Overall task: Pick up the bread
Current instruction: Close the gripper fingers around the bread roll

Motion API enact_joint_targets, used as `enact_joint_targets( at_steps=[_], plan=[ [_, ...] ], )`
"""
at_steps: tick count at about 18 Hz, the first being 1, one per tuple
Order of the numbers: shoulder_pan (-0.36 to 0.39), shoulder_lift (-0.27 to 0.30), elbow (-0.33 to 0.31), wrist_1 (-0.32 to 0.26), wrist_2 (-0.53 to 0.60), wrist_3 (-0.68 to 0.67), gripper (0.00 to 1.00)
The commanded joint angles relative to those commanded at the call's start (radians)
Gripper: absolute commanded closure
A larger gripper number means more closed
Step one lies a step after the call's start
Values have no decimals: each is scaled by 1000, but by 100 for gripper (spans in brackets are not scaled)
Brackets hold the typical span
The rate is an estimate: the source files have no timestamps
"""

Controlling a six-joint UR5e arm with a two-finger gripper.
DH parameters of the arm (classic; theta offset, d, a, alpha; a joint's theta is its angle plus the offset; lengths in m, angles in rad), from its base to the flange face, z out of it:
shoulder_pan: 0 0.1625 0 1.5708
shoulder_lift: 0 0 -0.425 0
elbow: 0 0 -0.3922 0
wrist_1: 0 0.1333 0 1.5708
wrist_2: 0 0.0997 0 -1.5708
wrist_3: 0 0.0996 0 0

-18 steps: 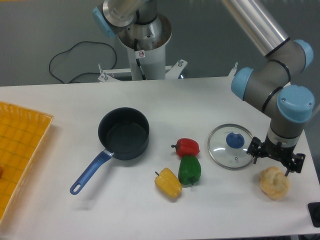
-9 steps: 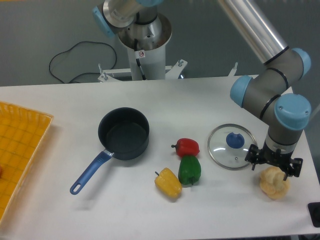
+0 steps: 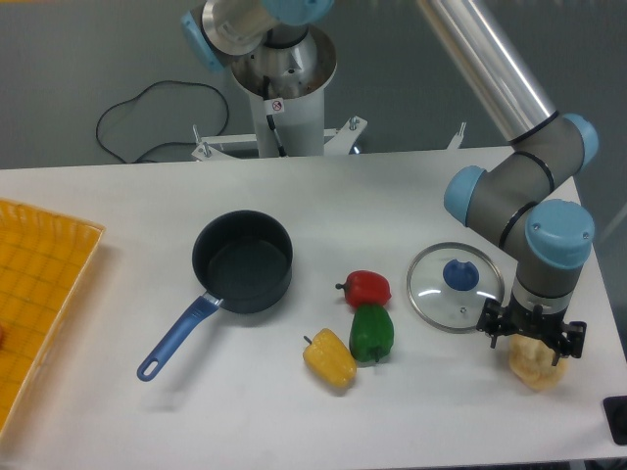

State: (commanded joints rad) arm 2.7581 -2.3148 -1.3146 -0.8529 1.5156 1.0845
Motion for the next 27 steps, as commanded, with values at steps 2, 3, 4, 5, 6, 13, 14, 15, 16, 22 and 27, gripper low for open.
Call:
enact_joint_targets(
  at_steps=[2, 3, 4, 5, 6, 13, 14, 15, 16, 22, 27],
  plan=[
    [6, -2, -3, 0, -5, 2, 0],
    [8, -3, -5, 0, -6, 5, 0],
    [8, -6, -8, 2, -8, 8, 0],
    [8, -8, -8, 5, -6, 9, 0],
    [8, -9, -9, 12, -6, 11, 0],
    [6, -20, -25, 63, -6, 23, 6],
    [6, -20, -25, 63, -6, 23, 6],
    [6, -21, -25, 63, -6, 23, 6],
    [6, -21, -25, 64, -6, 23, 7],
    [6, -20, -31, 66, -6, 23, 42],
    [8, -17, -31, 66, -6, 34, 62]
  ],
)
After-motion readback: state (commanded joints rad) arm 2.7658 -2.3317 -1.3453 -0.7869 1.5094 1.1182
